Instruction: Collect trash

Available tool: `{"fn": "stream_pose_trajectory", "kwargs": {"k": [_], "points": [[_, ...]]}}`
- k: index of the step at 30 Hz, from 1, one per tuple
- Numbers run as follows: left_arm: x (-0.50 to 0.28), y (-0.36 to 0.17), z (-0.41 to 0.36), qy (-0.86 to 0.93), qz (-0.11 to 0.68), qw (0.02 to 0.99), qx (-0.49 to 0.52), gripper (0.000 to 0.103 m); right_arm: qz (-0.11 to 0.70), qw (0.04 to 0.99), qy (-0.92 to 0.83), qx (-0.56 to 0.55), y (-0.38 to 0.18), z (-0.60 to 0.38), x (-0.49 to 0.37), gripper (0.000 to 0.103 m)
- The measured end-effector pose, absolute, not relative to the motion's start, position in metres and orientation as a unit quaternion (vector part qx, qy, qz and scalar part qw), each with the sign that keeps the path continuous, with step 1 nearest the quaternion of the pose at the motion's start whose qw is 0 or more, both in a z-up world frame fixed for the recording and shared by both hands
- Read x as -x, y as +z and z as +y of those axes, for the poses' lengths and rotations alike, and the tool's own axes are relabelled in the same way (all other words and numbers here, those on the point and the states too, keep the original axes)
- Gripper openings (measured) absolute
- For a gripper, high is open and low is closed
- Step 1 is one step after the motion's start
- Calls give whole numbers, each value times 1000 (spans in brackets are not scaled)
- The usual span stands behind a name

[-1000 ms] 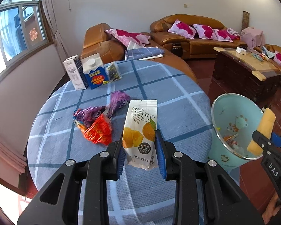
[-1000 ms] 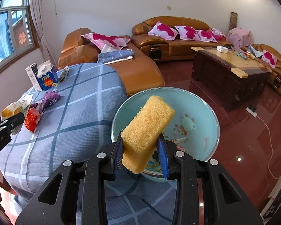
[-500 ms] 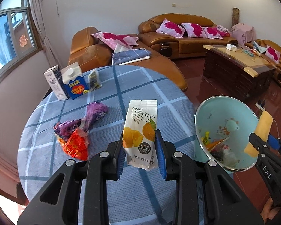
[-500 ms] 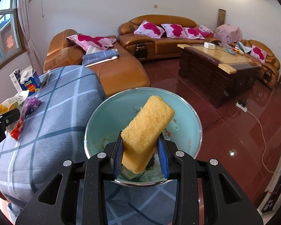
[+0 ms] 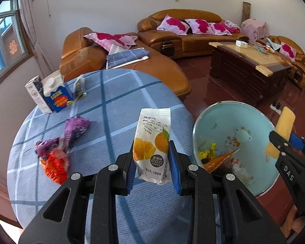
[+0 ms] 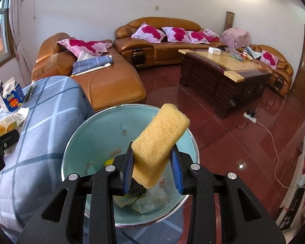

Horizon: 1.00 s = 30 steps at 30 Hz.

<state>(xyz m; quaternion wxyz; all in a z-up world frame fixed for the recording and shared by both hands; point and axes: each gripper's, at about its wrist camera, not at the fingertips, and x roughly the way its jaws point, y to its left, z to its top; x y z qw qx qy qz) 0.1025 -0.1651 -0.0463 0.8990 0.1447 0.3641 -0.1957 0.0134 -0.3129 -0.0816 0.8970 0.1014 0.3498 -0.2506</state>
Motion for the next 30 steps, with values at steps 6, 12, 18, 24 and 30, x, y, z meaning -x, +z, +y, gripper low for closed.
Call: {"fn": "stream_pose_trajectory", "kwargs": {"k": [6, 12, 18, 24, 30], "points": [[-106, -54, -189, -215, 372, 890, -152, 29, 361, 890, -256, -108, -92, -324, -16, 34], [-109, -67, -210, -230, 387, 879, -160, 29, 369, 883, -261, -122, -101, -333, -17, 34], [-110, -73, -229, -248, 394, 869, -167, 29, 373, 878, -270, -130, -105, -343, -14, 34], [-109, -83, -247, -257, 404, 860, -175, 29, 378, 874, -274, -133, -109, -349, -14, 34], [-109, -94, -263, -258, 415, 853, -183, 29, 377, 871, -280, -145, -108, -354, -14, 34]]}}
